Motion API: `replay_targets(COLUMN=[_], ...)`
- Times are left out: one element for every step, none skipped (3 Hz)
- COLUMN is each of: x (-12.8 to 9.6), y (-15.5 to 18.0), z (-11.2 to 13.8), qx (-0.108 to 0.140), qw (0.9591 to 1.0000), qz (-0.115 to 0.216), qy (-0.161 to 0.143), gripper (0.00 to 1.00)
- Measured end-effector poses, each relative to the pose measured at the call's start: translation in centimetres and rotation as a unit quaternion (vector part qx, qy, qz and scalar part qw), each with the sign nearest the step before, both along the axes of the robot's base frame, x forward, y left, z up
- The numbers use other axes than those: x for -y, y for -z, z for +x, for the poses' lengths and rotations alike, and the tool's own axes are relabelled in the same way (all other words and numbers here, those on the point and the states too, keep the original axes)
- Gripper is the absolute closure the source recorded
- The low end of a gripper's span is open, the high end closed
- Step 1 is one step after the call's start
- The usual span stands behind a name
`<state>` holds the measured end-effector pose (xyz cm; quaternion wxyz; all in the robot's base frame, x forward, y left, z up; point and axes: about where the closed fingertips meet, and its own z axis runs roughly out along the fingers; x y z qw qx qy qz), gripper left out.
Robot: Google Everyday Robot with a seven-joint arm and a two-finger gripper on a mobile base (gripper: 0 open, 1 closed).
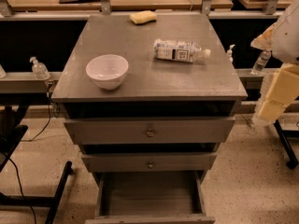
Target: Close bottom drawer
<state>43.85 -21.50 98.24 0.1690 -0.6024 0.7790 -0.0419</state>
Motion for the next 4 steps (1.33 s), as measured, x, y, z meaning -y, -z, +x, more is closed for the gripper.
replay_targets(x=[0.0, -0.1, -1.9, -5.9], y=[0.0, 1.5, 5.9, 14.2], z=[0.0, 0.3, -0.3, -1.6], qx=[0.000, -0.012, -0.023, -0.039], qw=[1.0000, 0.9993, 0.9918, 0.9699], qz=[0.000, 0.035, 0.121, 0.227], qy=[0.000, -0.003, -0.035, -0.078], gripper=[0.00, 0.00, 0.00, 0.00])
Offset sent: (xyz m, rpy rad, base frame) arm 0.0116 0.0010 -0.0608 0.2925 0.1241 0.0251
